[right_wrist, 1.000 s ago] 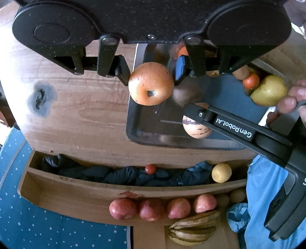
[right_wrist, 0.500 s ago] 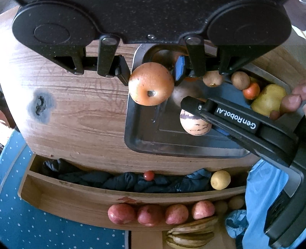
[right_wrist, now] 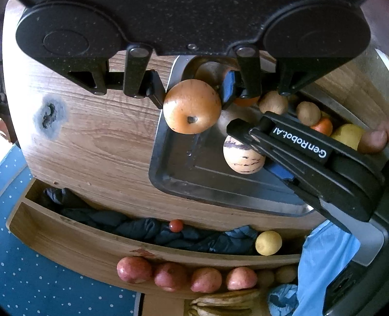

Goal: Organize fruits
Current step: 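Open the right tool to drop the orange-brown fruit while the left tool releases the squash, then lift both open tools away from the tray toward the shelf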

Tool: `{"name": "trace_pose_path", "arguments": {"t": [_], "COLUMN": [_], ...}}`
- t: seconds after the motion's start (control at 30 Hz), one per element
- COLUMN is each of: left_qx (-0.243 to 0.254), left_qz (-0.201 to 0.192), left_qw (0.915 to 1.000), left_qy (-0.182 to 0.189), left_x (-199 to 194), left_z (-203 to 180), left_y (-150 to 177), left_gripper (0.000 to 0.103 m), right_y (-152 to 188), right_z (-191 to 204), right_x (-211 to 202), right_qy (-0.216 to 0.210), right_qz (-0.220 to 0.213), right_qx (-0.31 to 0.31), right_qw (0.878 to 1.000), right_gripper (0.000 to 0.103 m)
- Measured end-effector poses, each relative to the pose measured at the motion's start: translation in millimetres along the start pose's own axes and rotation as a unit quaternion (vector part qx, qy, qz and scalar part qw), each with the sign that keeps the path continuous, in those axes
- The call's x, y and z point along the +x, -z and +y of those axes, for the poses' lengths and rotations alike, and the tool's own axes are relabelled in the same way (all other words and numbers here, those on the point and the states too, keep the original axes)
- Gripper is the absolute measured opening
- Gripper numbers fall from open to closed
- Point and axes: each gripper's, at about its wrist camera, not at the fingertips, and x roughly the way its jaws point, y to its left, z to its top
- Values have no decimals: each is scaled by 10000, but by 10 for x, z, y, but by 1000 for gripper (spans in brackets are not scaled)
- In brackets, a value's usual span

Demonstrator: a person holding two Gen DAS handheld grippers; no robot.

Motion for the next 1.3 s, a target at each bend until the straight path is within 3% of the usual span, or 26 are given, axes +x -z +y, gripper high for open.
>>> {"name": "trace_pose_path", "arguments": {"t": [0.5, 0.7, 0.9, 1.17, 1.3], "left_qx": [-83, -108, -68, -20, -145], "left_qz": [55, -5, -89, -239, -330], "left_qw": [9999, 9999, 9999, 9997, 9993], "left_qy": [91, 94, 107, 19, -75], "left_x": [-9, -67, -210, -526, -712], "left_z": [22, 30, 28, 97, 182], "left_y": [-13, -3, 60, 282, 427], "left_gripper": [54, 58, 69, 82, 87], "right_y": [7, 22, 46, 116, 152], "right_z": [8, 3, 6, 49, 89], "right_x": [-25, -122, -267, -422, -474], "right_qy": [103, 225, 298, 248, 211], "right_qz": [85, 47, -6, 19, 86], "right_qx": [46, 151, 314, 475, 536], "right_qw": [9999, 9996, 9991, 9986, 9983], "right_gripper": [51, 60, 72, 88, 91]}}
